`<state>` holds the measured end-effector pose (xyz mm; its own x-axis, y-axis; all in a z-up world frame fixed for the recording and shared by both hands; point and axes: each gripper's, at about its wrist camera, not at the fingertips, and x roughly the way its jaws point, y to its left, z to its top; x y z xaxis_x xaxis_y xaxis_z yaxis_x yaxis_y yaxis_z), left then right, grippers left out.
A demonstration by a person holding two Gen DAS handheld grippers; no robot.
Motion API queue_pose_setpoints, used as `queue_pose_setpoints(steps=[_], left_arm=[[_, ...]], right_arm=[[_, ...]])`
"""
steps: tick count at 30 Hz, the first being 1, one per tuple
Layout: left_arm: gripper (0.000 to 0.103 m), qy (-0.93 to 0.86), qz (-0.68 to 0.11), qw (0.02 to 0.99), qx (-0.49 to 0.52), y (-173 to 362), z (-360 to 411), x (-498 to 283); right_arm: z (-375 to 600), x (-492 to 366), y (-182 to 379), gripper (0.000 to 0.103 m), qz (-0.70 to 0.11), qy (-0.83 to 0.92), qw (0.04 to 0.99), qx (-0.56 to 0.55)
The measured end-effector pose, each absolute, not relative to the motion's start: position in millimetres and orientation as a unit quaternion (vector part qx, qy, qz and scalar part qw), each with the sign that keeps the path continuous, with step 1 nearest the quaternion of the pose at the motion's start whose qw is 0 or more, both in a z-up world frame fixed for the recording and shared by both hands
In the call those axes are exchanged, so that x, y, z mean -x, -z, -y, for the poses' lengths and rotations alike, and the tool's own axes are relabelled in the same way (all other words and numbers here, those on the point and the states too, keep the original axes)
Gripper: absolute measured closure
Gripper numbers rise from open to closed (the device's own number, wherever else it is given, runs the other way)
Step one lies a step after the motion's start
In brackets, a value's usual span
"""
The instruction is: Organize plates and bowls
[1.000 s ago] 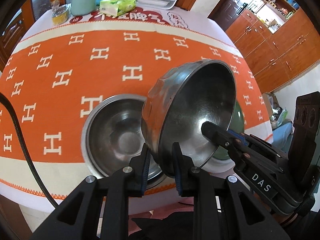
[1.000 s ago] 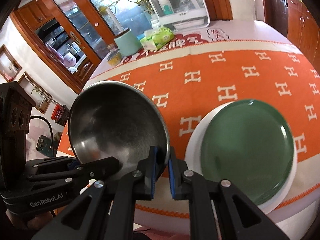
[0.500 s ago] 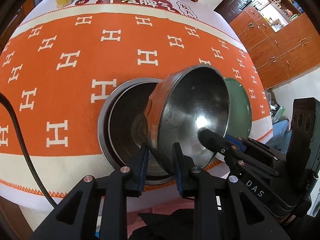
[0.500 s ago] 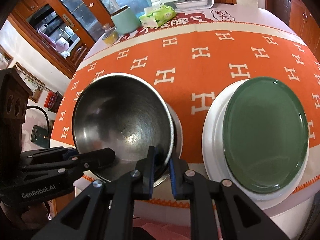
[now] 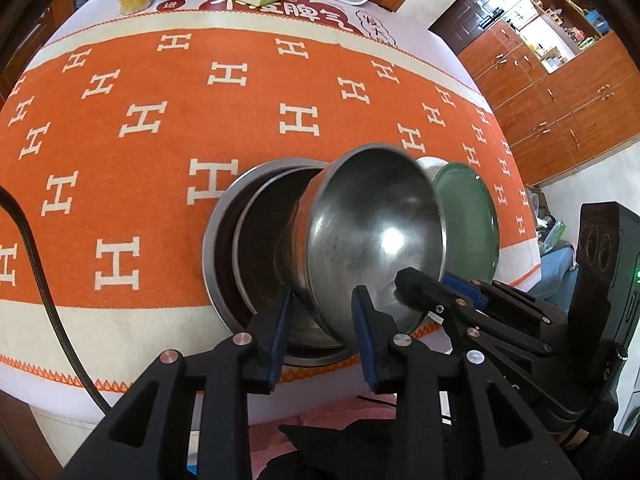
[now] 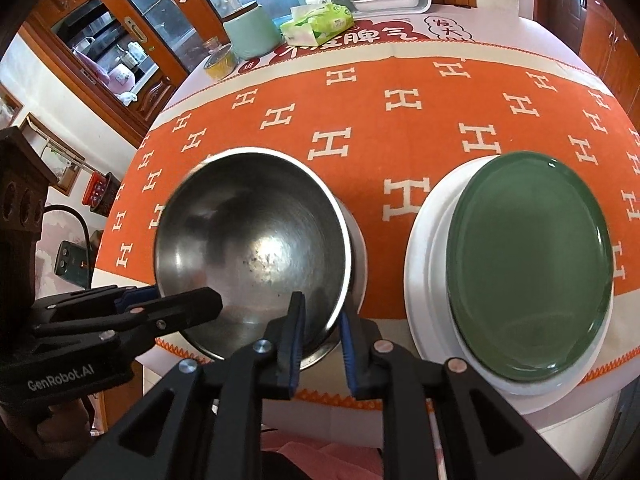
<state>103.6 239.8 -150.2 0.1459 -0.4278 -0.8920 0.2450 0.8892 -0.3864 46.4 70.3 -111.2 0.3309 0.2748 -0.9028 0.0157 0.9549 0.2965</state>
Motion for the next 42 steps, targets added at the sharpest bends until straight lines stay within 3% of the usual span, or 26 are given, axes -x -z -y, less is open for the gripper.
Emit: queue_pose_setpoints(steps=[19,23,27,31,42], left_arm=[[0.067,0.187,-0.566,0.800,0.075,130.6,-262.1,-90.4],[0.056,0.177,-0.560,0.805,0.080,131.4,-269.6,-91.0],[0.055,0.169,-0.561,0.805,0.091,137.4,-278.7,-94.9],[0.049,0.168,-0.570,0.799,0.096,145.7,-282.6,-99.5],[0.043,0.196,-0.588,0.780,0.087,170.2,-275.8,-115.8]], right_arm=[[-59.0,-39.5,102.0,0.082,-0.571,-0.094,0.805,-0.130],[-53.0,-39.7,103.3,0.081,-0.576,-0.093,0.799,-0.147],[-48.8,-40.3,107.5,0.079,-0.582,-0.091,0.792,-0.162],[-45.7,-41.0,114.4,0.064,-0.591,-0.097,0.779,-0.185],[-44.1,-46.2,142.6,0.057,-0.609,-0.120,0.736,-0.271]])
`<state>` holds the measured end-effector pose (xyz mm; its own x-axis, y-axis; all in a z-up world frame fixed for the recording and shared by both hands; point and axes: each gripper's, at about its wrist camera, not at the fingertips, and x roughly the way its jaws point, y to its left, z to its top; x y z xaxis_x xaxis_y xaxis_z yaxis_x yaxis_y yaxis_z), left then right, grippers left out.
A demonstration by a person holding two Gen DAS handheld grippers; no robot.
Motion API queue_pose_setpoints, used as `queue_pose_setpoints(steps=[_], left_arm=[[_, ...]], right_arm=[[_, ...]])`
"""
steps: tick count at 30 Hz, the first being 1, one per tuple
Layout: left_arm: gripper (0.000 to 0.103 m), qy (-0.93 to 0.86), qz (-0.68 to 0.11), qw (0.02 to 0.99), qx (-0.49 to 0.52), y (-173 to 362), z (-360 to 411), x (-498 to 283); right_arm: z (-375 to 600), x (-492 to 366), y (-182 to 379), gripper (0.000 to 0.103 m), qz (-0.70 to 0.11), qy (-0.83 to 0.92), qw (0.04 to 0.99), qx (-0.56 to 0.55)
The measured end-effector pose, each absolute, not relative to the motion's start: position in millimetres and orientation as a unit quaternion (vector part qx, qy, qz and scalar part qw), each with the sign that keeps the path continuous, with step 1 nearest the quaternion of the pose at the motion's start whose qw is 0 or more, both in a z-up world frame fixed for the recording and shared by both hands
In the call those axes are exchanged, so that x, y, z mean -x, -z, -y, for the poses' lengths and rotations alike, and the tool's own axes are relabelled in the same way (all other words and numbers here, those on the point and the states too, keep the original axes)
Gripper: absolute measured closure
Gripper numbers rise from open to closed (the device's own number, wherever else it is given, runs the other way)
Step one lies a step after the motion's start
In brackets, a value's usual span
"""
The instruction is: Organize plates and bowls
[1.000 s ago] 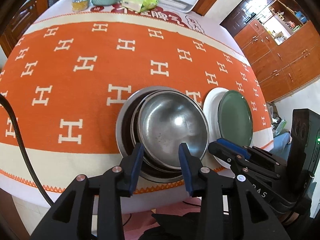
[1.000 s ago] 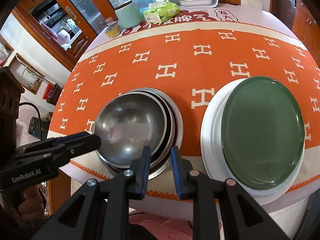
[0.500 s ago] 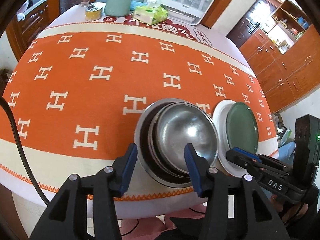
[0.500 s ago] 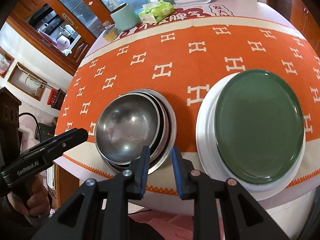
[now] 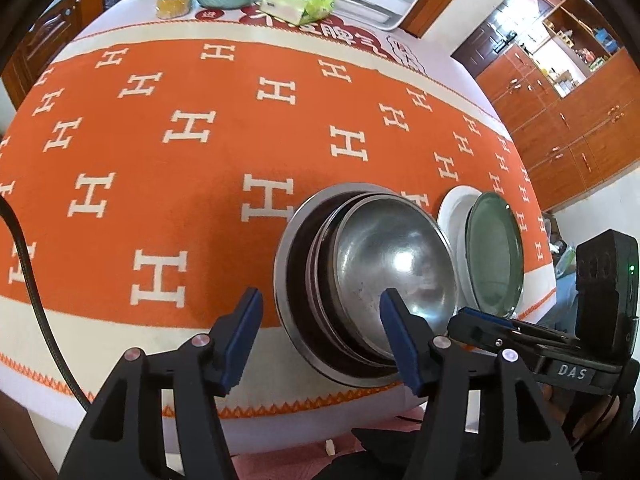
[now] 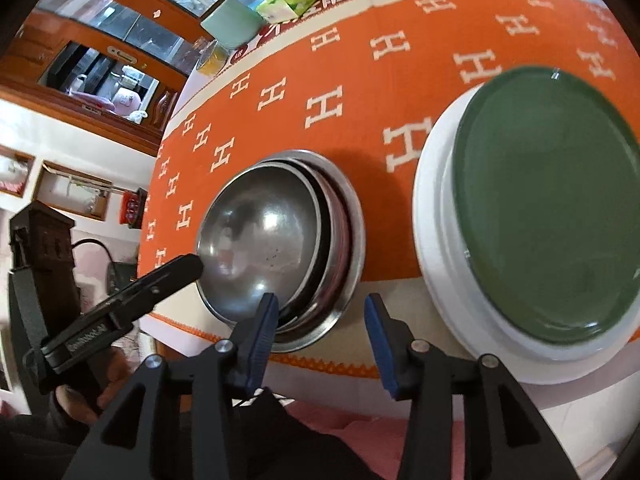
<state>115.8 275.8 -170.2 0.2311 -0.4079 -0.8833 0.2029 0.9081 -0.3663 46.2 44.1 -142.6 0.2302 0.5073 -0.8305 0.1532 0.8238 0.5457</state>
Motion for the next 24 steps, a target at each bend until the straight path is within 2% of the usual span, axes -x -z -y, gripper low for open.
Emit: queue_pose_setpoints(steps=[7,18,24], left_arm=[[0.043,0.209,-0.609,0.762,0.070,193.3,-269.9,-125.8],[0.044,0.230,-0.613,0.754,0.061,211.0,-256.1,-129.7],[0.051,0.227,-0.610,0.757,0.053,214.8,-250.1,-128.2]], right_arm=[[-45.3,-50.3,161.0,0.056,-0.607,-0.113,0.723,-0.311],[-55.9,-56.7,172.9,0.056,-0.609,-0.118,0.719,-0.314],[-54.8,-57.3,175.8,0.056,-0.607,-0.125,0.719,-0.316]])
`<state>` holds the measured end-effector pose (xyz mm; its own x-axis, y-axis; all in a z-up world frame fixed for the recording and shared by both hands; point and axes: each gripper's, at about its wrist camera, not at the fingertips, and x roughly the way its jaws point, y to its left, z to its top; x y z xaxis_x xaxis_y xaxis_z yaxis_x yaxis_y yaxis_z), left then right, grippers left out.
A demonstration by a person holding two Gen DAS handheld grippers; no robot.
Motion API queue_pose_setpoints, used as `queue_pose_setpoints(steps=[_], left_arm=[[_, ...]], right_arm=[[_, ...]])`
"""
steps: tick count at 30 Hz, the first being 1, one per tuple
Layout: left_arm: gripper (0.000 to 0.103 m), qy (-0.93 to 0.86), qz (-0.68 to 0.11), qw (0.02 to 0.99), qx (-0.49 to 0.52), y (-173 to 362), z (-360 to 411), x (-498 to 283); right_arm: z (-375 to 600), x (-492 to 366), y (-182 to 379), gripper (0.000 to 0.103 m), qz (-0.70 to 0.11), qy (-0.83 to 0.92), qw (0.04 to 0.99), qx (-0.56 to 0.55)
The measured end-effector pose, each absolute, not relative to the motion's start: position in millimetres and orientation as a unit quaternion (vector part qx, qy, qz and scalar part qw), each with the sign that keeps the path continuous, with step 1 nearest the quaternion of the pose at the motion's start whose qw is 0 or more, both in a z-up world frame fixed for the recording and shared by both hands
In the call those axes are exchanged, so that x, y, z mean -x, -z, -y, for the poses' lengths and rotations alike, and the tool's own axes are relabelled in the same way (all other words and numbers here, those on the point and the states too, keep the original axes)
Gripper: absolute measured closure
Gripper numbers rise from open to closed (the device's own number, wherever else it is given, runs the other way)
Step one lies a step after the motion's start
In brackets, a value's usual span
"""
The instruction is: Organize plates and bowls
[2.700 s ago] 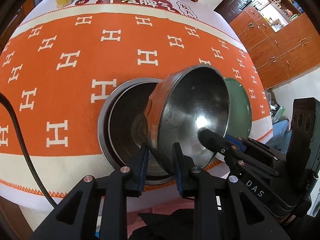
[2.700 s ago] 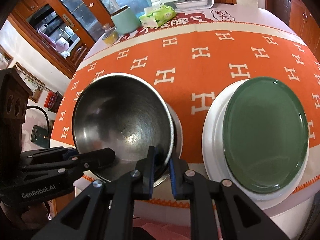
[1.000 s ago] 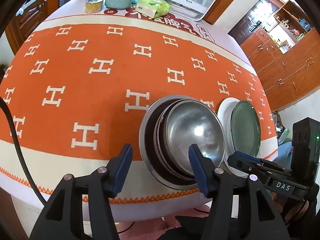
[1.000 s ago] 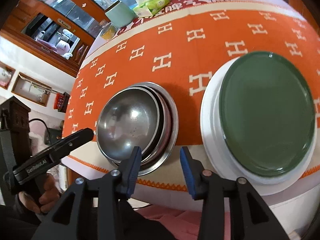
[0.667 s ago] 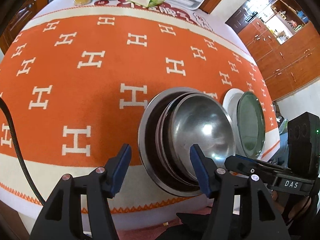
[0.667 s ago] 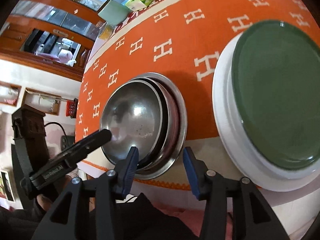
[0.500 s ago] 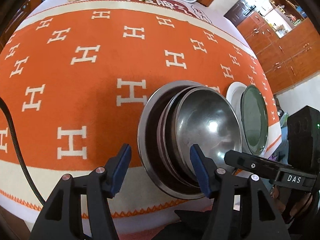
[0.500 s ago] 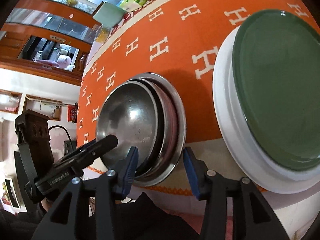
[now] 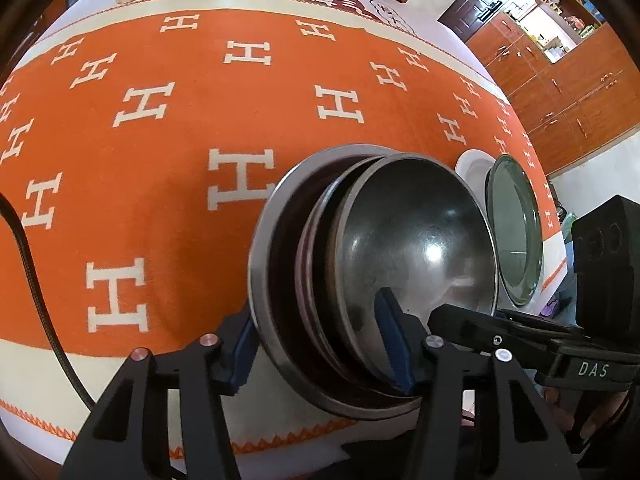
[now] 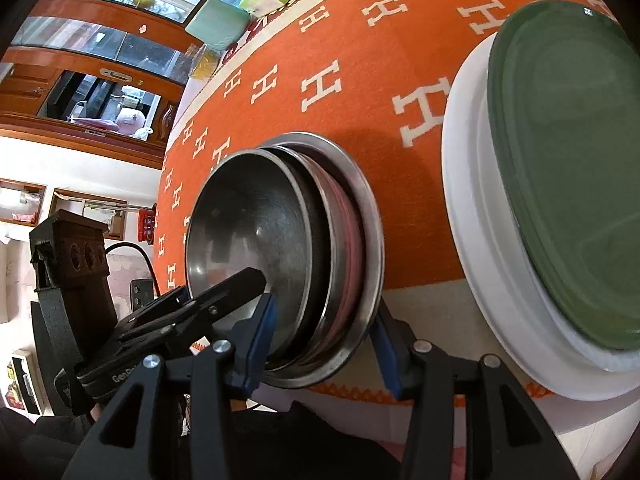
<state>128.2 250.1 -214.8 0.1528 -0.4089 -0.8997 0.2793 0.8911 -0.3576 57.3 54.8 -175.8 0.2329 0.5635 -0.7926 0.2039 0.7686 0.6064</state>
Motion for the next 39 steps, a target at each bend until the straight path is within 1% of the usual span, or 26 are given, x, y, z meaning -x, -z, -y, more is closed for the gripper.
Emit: queue_pose_setpoints(steps=[2,12,17,21,28,39], left_arm=[[0.053,0.220,-0.611,0.759,0.049,217.2,-248.2,-128.2],[0.054,0.207,-0.613,0.760,0.064,219.1,-250.4,-129.6],[0.054,0.206,-0.610,0.763,0.061,214.6,-248.5,-127.0],[0.055,0.203,-0.608,0.765,0.055,209.7,-245.6,-123.9],[0.055,0.201,-0.593,0.778,0.054,186.6,-240.1,-116.8],[0.055,0.199,-0.543,0.814,0.058,133.3,-216.3,-100.0]], right_arm=[[-54.1,-58.0,176.5,0.056,-0.607,-0.127,0.718,-0.316],[-55.0,-65.3,175.9,0.058,-0.616,-0.135,0.716,-0.298],[-50.2,-65.0,175.8,0.065,-0.616,-0.132,0.717,-0.298],[-48.4,-63.6,171.6,0.067,-0.616,-0.134,0.720,-0.291],[-42.7,-61.7,150.1,0.068,-0.597,-0.147,0.738,-0.279],[-11.8,-56.9,106.1,0.068,-0.545,-0.174,0.777,-0.263]])
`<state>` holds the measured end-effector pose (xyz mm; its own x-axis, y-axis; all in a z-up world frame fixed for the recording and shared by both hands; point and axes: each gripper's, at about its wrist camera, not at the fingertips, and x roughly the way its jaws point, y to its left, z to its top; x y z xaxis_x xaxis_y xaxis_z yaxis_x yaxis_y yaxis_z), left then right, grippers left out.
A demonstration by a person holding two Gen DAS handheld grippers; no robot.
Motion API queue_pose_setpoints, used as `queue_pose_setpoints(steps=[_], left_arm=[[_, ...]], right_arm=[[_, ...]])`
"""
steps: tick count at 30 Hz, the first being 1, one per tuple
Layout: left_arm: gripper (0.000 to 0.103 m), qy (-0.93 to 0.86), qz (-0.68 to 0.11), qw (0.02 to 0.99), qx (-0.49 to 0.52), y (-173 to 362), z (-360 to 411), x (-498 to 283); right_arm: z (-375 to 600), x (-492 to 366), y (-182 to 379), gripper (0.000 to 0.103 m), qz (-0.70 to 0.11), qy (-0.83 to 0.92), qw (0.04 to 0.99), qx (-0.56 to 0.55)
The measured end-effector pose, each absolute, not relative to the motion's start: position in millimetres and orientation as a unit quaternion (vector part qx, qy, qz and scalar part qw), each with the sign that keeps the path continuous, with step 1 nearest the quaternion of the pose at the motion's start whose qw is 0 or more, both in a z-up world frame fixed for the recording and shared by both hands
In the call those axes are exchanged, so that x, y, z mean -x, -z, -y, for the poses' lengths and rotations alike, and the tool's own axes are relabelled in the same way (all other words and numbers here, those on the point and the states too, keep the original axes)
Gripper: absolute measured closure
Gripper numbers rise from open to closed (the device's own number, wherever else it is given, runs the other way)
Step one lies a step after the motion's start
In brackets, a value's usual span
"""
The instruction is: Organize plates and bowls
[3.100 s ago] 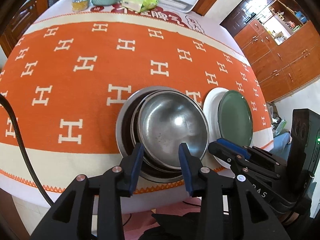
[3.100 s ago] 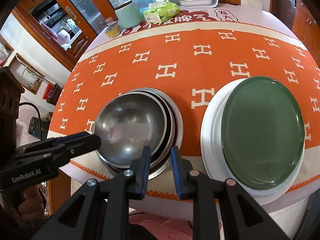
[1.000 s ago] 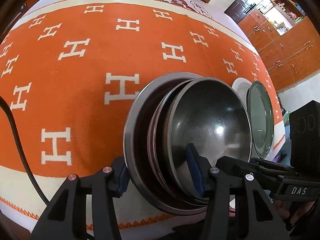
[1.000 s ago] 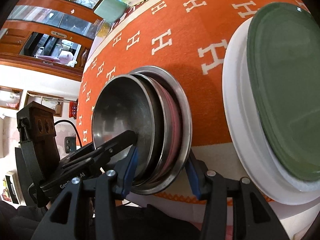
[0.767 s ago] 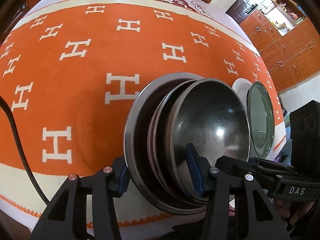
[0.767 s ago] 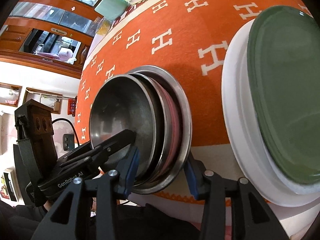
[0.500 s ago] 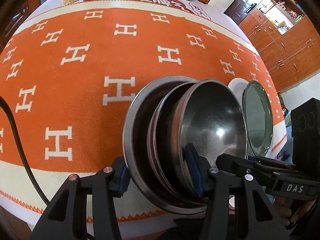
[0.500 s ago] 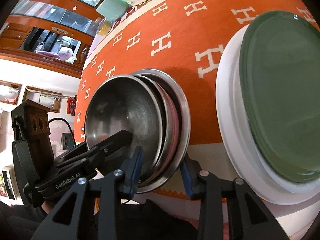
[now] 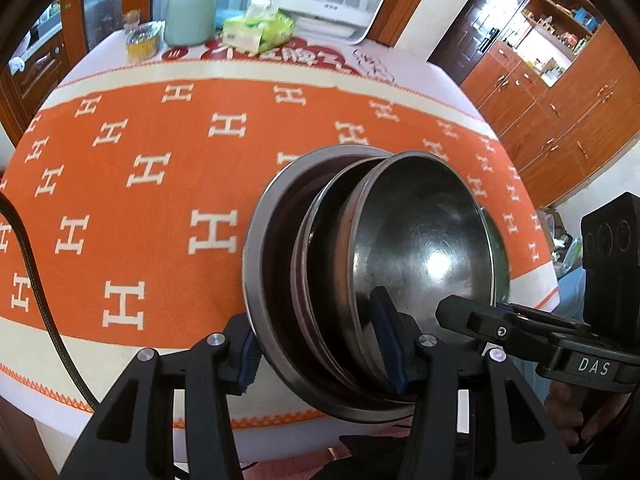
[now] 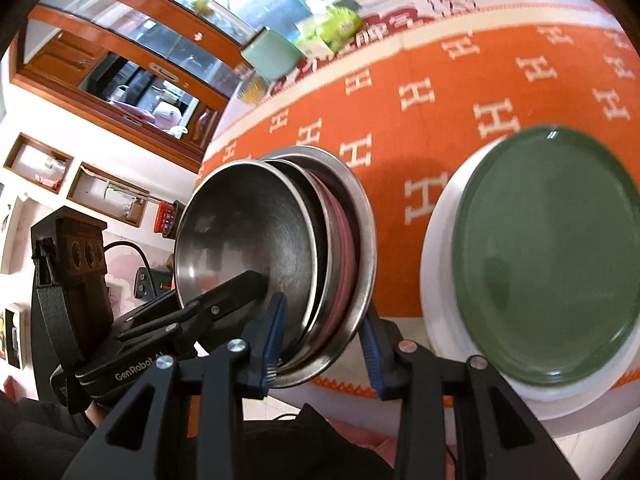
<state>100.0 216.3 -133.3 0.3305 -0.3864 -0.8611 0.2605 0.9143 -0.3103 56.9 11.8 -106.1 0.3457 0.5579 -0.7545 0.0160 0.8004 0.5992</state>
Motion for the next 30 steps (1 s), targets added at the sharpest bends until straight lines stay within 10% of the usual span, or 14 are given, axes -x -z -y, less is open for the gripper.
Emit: queue_pose_setpoints(steps=[30], left_arm=[[0.055,0.208,-0.523,0.822,0.086,123.9,-33.1,-79.6]], right_arm=[[151.7,-45.3,87.6,0.068,-0.540,-0.165,0.804,-0.188]])
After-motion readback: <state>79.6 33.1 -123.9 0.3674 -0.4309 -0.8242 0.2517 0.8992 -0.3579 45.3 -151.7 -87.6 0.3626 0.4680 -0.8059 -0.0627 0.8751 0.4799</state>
